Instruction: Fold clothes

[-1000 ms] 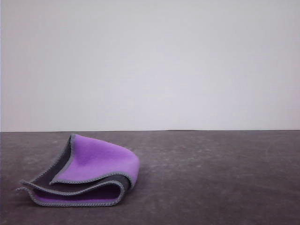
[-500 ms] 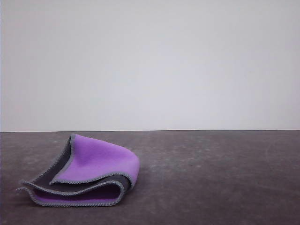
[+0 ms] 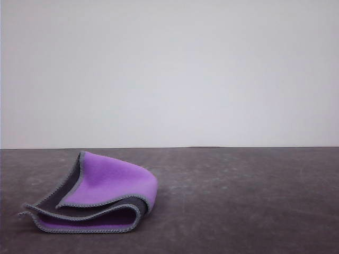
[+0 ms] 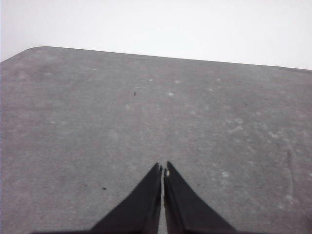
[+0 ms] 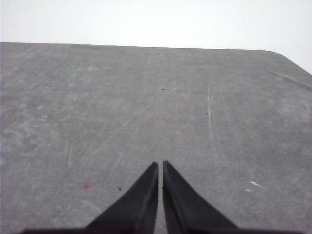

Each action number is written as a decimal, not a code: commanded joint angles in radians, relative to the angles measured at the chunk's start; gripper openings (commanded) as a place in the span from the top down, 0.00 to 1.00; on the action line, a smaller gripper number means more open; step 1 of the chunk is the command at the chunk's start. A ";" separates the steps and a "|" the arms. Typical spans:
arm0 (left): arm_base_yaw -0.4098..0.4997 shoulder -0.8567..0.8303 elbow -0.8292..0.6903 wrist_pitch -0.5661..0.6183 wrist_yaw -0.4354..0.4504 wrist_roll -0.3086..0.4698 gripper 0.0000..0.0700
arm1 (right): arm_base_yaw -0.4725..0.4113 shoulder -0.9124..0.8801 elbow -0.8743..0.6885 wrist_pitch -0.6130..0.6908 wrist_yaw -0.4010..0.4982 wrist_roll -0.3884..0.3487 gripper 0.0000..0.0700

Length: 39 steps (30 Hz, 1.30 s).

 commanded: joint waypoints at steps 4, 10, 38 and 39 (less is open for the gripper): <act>-0.002 -0.001 -0.020 0.010 0.002 0.006 1.00 | -0.002 0.000 -0.005 0.011 0.002 0.000 0.98; -0.002 -0.001 -0.020 0.010 0.002 0.006 1.00 | -0.002 0.000 -0.005 0.011 0.002 0.000 0.98; -0.002 -0.001 -0.020 0.011 0.002 0.006 1.00 | -0.002 0.000 -0.005 0.011 0.002 0.000 0.98; -0.002 -0.001 -0.020 0.010 0.001 0.006 1.00 | -0.002 0.000 -0.005 0.011 0.002 0.000 0.98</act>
